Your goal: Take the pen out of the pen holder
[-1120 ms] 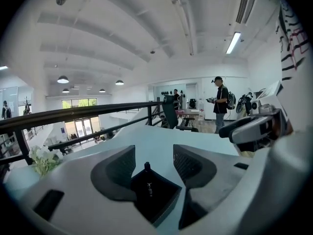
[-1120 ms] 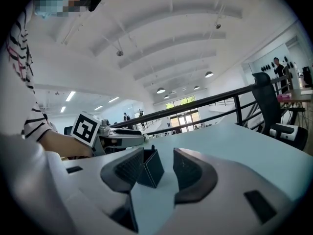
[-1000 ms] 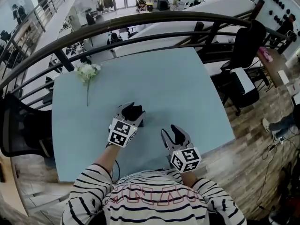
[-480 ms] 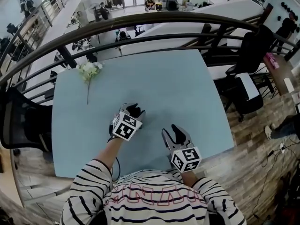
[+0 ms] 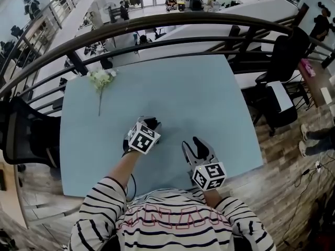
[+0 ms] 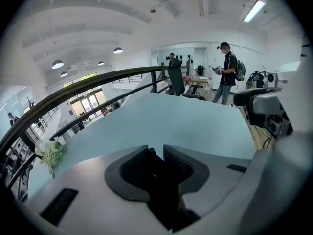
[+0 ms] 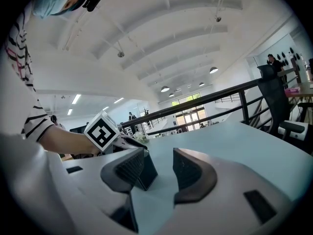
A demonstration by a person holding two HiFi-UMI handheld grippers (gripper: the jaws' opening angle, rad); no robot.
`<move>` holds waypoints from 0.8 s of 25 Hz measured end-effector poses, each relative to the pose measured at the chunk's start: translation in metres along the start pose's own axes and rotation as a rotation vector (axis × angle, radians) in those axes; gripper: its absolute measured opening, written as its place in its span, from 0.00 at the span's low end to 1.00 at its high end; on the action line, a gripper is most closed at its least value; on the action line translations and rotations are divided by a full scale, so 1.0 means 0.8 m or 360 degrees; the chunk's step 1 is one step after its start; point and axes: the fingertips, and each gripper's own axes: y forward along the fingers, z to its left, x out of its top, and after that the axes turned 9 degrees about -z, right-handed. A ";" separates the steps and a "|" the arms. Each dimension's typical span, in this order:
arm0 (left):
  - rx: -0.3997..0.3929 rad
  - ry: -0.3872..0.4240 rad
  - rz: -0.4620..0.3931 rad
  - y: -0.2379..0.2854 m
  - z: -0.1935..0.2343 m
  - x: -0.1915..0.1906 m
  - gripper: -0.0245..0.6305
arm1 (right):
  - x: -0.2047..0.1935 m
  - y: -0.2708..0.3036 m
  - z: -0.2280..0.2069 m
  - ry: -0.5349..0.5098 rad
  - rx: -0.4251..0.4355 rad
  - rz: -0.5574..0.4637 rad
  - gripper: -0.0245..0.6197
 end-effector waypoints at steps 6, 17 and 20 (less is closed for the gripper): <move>-0.0013 0.0056 -0.0032 -0.002 -0.003 0.002 0.15 | -0.003 -0.003 0.000 0.0012 -0.0034 -0.0001 0.34; -0.0035 0.0025 -0.0203 -0.022 -0.007 0.014 0.12 | -0.004 -0.015 0.014 0.0011 -0.0099 -0.0016 0.34; -0.0024 0.0026 -0.0283 -0.039 -0.003 0.023 0.12 | -0.004 -0.015 0.026 0.0013 -0.0104 -0.0024 0.34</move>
